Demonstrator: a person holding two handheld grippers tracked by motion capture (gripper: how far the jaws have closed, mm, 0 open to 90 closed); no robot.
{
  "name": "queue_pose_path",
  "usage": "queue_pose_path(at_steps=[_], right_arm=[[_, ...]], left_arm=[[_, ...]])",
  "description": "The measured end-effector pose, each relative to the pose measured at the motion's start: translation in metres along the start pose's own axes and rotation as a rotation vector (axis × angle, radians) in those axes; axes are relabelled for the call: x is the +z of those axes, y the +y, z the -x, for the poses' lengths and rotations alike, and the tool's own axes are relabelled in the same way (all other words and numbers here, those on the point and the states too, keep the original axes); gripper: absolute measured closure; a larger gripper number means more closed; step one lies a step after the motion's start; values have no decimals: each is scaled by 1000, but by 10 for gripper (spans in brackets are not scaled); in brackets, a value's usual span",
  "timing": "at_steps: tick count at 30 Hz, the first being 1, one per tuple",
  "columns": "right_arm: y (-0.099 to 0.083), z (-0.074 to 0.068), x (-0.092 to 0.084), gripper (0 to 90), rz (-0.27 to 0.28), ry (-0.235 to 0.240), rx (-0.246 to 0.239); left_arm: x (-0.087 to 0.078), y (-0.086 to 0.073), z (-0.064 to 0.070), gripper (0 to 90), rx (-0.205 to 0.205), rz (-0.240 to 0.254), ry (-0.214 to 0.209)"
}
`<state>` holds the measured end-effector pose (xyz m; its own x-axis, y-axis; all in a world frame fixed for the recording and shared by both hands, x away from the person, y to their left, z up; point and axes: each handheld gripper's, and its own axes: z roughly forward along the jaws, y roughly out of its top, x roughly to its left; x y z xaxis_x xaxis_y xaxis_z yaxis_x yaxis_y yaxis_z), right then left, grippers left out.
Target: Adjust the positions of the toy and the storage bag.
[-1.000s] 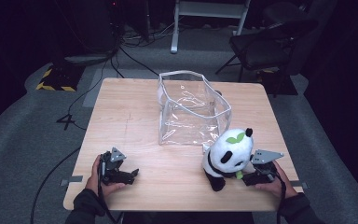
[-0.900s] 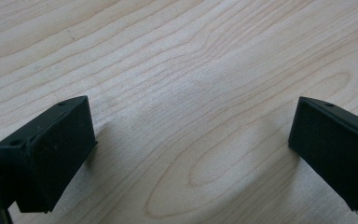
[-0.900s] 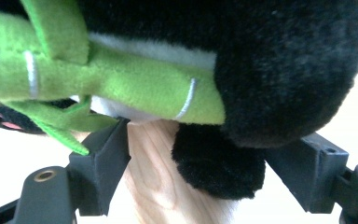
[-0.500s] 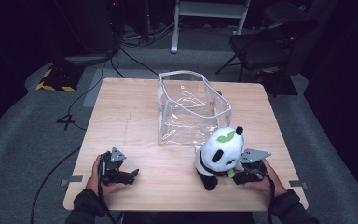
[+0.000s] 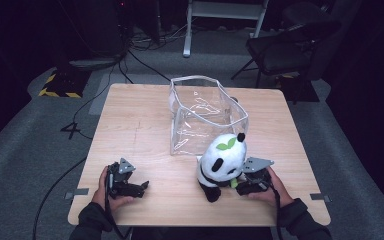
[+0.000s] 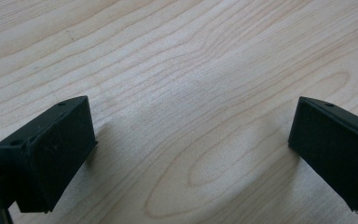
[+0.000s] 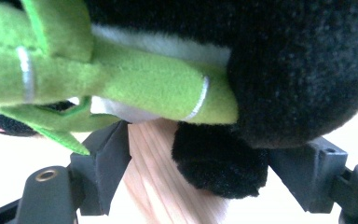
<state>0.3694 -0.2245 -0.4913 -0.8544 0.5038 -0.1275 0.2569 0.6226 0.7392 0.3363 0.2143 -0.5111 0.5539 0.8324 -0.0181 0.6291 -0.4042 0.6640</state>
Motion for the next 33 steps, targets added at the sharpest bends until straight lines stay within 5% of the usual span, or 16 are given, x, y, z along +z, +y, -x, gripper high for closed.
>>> queue_pose_path(at_steps=[18,22,25,28,33], right_arm=[[37,-24,41,235,21,50,-10],[43,-31,47,233,21,52,-8],[43,-32,44,242,16,57,-21],[37,-24,36,246,36,77,25],[19,-13,15,242,13,48,21]], left_arm=[[1,3,11,13,16,-10,-16],[-1,6,18,158,58,8,-43],[-3,9,26,149,83,8,-46],[-5,13,32,159,89,31,-64],[-13,20,44,177,116,56,-51]])
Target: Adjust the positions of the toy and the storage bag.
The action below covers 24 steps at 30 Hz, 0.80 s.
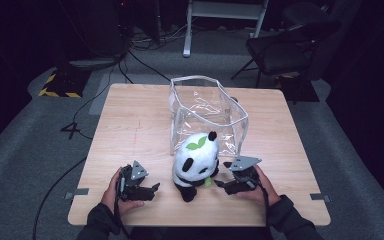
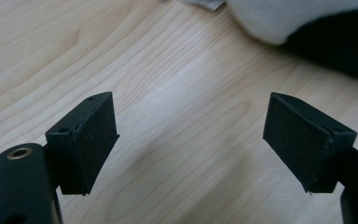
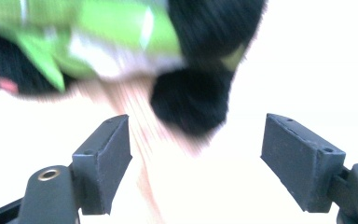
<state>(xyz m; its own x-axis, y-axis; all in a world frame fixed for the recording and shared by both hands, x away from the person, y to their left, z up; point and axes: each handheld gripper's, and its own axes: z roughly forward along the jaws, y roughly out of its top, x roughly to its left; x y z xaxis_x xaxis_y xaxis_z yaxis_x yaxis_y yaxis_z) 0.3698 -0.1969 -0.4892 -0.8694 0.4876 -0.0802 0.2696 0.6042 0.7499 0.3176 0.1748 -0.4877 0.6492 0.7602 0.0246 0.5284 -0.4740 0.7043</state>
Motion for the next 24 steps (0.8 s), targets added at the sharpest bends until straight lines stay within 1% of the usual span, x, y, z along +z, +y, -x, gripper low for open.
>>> queue_pose_path(at_steps=[2,3,4,5,6,8,11,13,14,15,20,22,24], right_arm=[[-8,5,-9,241,-12,-22,2],[-12,9,-13,241,-19,-34,13],[-16,13,-17,240,-25,-42,24],[-20,16,-21,240,-34,-52,35],[-25,21,-26,240,-47,-74,38],[-33,28,-33,241,-53,-94,58],[-43,36,-41,241,-57,-126,89],[-49,41,-45,242,-56,-143,104],[-52,44,-46,243,-52,-143,121],[-55,46,-47,243,-56,-143,131],[-58,47,-45,243,-67,-136,135],[-59,47,-43,239,-69,-134,133],[-60,47,-42,234,-60,-130,139]], left_arm=[[-2,4,4,174,2,28,-13],[-3,7,6,168,-2,33,-21],[-4,9,8,161,2,39,-21],[-5,12,12,161,10,43,-12],[-6,15,14,161,20,54,-12],[-10,19,18,164,29,78,-16],[-19,27,24,171,36,124,-9],[-25,31,25,171,37,154,-22],[-26,34,27,171,31,164,-29],[-27,35,28,166,38,163,-32],[-21,42,36,161,52,160,-49],[-19,44,40,161,60,162,-64],[-18,47,44,162,68,173,-70]])
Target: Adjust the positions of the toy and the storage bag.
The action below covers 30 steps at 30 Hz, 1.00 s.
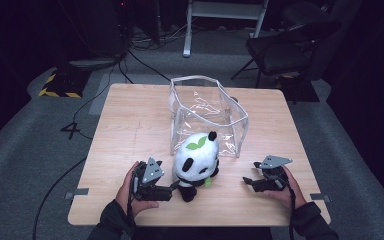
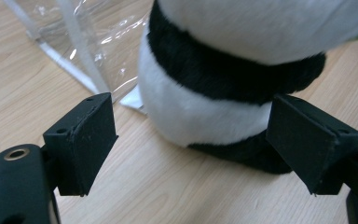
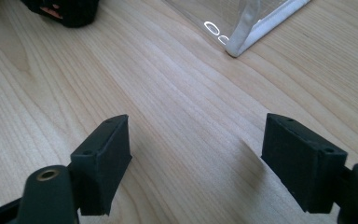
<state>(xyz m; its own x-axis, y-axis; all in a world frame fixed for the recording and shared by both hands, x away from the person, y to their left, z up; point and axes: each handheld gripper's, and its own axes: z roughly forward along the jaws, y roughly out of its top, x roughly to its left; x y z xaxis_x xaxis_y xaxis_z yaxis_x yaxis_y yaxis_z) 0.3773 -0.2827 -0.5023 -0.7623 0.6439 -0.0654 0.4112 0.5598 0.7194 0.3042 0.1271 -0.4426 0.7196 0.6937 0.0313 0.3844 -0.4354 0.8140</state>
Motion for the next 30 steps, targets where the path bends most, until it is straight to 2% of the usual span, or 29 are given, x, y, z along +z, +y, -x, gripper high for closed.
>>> queue_pose_path(at_steps=[4,11,19,25,28,30], right_arm=[[-1,2,1,224,8,9,12],[-3,3,2,222,19,19,21],[-3,3,3,221,25,26,29],[-3,3,3,221,26,30,31],[-3,3,3,221,27,33,33],[-3,3,3,221,28,32,33]], left_arm=[[6,6,6,159,-5,16,-26],[21,13,7,158,-30,1,-63],[35,16,8,138,-20,32,-110],[46,19,6,9,-14,23,-98],[49,19,5,23,-29,32,-115],[46,19,8,55,-20,39,-107]])
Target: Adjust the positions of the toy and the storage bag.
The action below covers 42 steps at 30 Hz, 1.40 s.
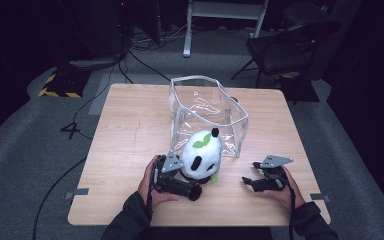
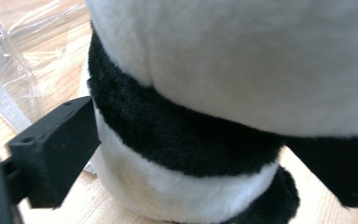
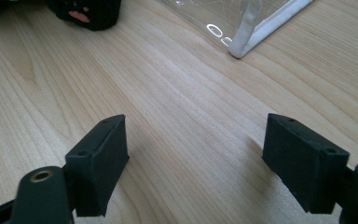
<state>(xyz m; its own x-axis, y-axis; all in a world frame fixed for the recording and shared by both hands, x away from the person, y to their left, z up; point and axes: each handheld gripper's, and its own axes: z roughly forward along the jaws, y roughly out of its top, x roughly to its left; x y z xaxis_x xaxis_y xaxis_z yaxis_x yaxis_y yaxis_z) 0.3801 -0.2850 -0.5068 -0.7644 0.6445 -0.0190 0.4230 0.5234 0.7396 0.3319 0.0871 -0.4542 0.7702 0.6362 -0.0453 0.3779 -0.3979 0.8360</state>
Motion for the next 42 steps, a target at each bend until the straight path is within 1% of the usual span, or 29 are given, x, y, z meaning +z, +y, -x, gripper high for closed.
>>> queue_pose_path(at_steps=[2,4,5,6,7,9,11,13,15,17,18,19,24,25,26,27,28,31,32,34,35,37,40,42], right_arm=[[0,0,0,221,0,0,0],[0,0,0,219,0,0,0],[0,0,0,219,0,1,2],[0,0,0,218,0,2,2],[0,0,0,218,0,2,2],[0,0,0,218,0,2,2],[0,0,0,217,1,2,2],[0,0,0,216,1,3,1],[0,0,0,216,1,3,2],[0,0,0,216,2,3,2],[0,0,1,215,2,3,1],[0,0,1,215,2,5,2],[0,0,1,215,4,5,2],[0,0,1,215,4,5,1],[0,0,1,215,4,6,2],[0,0,1,215,4,6,2],[0,0,1,215,4,6,2],[0,0,1,215,5,5,2],[0,0,1,215,5,6,2],[0,0,1,215,5,6,1],[0,0,1,215,5,6,2],[0,0,1,215,5,5,1],[0,0,1,215,5,6,1],[0,0,1,215,5,5,1]], left_arm=[[-6,1,6,95,37,7,35],[-13,2,12,165,55,17,45],[-18,2,13,150,61,26,35],[-23,3,15,162,67,33,25],[-27,3,17,154,70,41,25],[-36,5,20,155,65,64,35],[-44,8,23,156,61,89,35],[-49,13,26,156,58,117,54],[-53,17,29,155,56,138,60],[-55,21,31,155,49,149,83],[-55,24,32,155,44,154,100],[-55,26,32,155,43,157,104],[-53,37,33,155,36,168,106],[-50,40,33,155,41,158,122],[-48,42,33,151,44,153,121],[-45,44,32,148,43,145,111],[-42,44,32,143,41,140,113],[-32,47,32,50,46,107,137],[-28,47,31,14,45,94,131],[-22,48,28,9,32,76,118],[-20,47,28,0,29,79,120],[-15,47,26,1,22,77,109],[-12,49,27,14,42,74,124],[-12,49,26,83,53,75,127]])
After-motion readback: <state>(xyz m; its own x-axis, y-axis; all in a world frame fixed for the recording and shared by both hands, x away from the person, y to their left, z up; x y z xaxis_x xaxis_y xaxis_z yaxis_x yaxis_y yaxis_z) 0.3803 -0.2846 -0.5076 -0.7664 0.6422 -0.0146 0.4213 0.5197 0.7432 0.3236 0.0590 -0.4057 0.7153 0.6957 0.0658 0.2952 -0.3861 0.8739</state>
